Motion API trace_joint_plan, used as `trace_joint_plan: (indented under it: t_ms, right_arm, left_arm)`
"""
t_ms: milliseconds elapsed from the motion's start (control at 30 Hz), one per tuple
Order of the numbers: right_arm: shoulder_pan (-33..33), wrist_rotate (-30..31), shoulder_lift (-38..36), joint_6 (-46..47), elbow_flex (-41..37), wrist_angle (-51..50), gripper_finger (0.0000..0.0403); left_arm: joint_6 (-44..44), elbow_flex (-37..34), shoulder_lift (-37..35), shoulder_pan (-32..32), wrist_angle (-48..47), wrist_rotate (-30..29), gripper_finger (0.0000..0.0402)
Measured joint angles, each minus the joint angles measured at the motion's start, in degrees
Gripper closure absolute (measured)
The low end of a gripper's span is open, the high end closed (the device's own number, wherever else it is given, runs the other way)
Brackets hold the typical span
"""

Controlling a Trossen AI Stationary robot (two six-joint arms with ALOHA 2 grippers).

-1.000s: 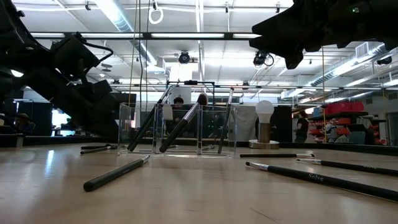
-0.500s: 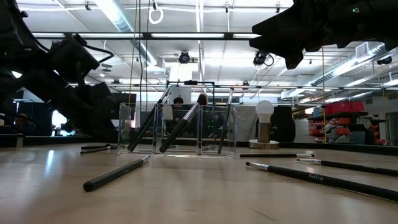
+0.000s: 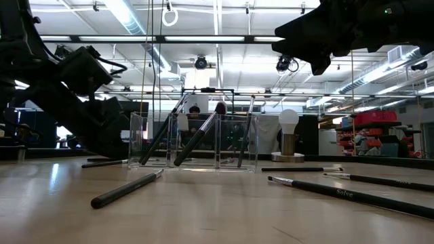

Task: Put items in baskets/containers
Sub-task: Put the eyeshadow brush into the transparent organizer

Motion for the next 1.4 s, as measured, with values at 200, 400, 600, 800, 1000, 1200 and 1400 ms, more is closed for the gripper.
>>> trace_joint_plan:
  t_ms: [200, 400, 600, 800, 1000, 1200, 1400]
  right_arm:
    - [0.0, 0.0, 0.0, 0.0, 0.0, 0.0, 0.0243]
    - [0.0, 0.0, 0.0, 0.1, 0.0, 0.0, 0.0243]
    - [0.0, 0.0, 0.0, 0.3, 0.0, 0.0, 0.0243]
    - [0.0, 0.0, 0.0, 0.3, 0.0, 0.0, 0.0243]
    - [0.0, 0.0, 0.0, 0.4, 0.0, 0.0, 0.0243]
    - [0.0, 0.0, 0.0, 0.4, 0.0, 0.0, 0.0243]
    - [0.0, 0.0, 0.0, 0.4, 0.0, 0.0, 0.0243]
  left_arm:
    - [3.1, 0.0, 0.0, 1.4, 0.3, 1.2, 0.0262]
    - [9.9, -0.3, -1.4, 2.3, 5.1, 1.8, 0.0262]
    - [12.5, -0.2, -2.1, 6.1, 6.9, 7.7, 0.0258]
    - [17.6, -0.2, -2.1, 7.7, 11.2, 18.6, 0.0218]
    - [22.6, -0.2, -1.8, 7.8, 10.8, 19.1, 0.0177]
    - [25.8, -0.1, 0.5, 7.8, 10.6, 17.2, 0.0206]
    - [27.1, -0.1, 4.3, 9.0, 12.5, 15.9, 0.0252]
